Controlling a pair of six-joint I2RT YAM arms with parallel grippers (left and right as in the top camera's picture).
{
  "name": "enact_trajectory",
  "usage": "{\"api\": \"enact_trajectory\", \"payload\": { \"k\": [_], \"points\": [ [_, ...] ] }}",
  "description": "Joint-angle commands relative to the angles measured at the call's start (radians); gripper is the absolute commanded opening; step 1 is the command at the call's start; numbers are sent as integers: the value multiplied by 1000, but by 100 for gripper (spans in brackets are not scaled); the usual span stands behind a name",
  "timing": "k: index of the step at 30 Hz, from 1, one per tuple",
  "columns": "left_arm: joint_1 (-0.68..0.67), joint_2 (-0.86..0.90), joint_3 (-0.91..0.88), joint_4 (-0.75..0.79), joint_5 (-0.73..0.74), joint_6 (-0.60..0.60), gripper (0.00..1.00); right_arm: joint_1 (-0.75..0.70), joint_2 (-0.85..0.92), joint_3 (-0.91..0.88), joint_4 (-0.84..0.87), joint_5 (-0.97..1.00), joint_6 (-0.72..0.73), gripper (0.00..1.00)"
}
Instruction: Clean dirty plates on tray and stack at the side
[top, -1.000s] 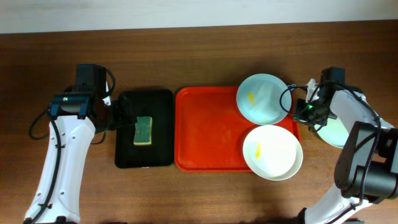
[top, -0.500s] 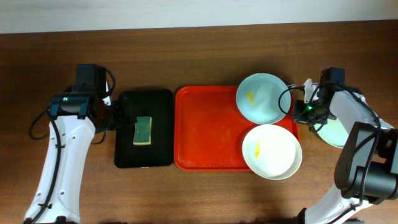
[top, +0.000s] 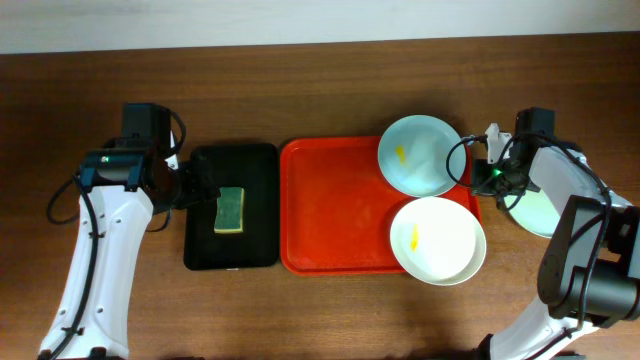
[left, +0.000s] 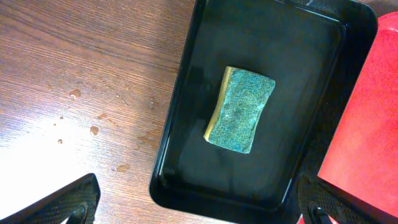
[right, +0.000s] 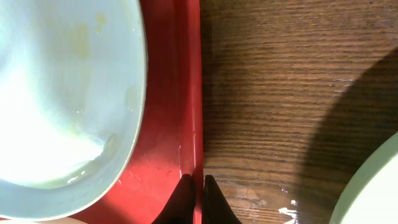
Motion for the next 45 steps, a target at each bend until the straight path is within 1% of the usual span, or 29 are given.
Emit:
{"api": "enact_trajectory", "payload": {
  "k": [1,7,10,13,20,22,26,28,31,33,36,37,39,40,42,45],
  "points": [
    [3,-13,17,-1,7,-13,99,11,20,-17,2,-6,-7,4],
    [3,-13,17,-1,7,-13,99,14,20,-17,3,-6,-8,4],
    [3,-13,17,-1,6,-13,99,36,20,-17,2,-5,-38,4],
    [3,-13,18,-1,7,-13,99,56,20,-17,2,3,-37,4],
    [3,-13,17,0,6,-13,99,56,19,-5,-7,5,-37,5],
    [3,-13,17,-1,7,-13,99,56,19,24,-39,5,-37,15],
    [3,-13,17,-1,7,-13,99,56,15,178,-204,5,-37,47],
    [3,-13,18,-1,6,-13,99,56,12,276,-315,5,-37,55],
    [3,-13,17,0,7,-13,99,56,12,414,-495,6,-37,64],
    [3,-13,17,-1,7,-13,99,56,12,490,-621,6,-37,68],
    [3,-13,17,-1,7,-13,99,55,1,518,-741,11,-37,70],
    [3,-13,18,-1,7,-13,99,55,-1,518,-762,21,-32,75],
    [3,-13,17,0,7,-13,99,55,-5,518,-829,32,-30,80],
    [3,-13,17,-1,7,-13,99,55,-9,518,-890,33,-29,99],
    [3,-13,17,-1,7,-13,99,55,-14,518,-933,34,-24,98],
    [3,-13,17,-1,7,-13,99,55,-55,518,-983,131,61,98]
  ]
}}
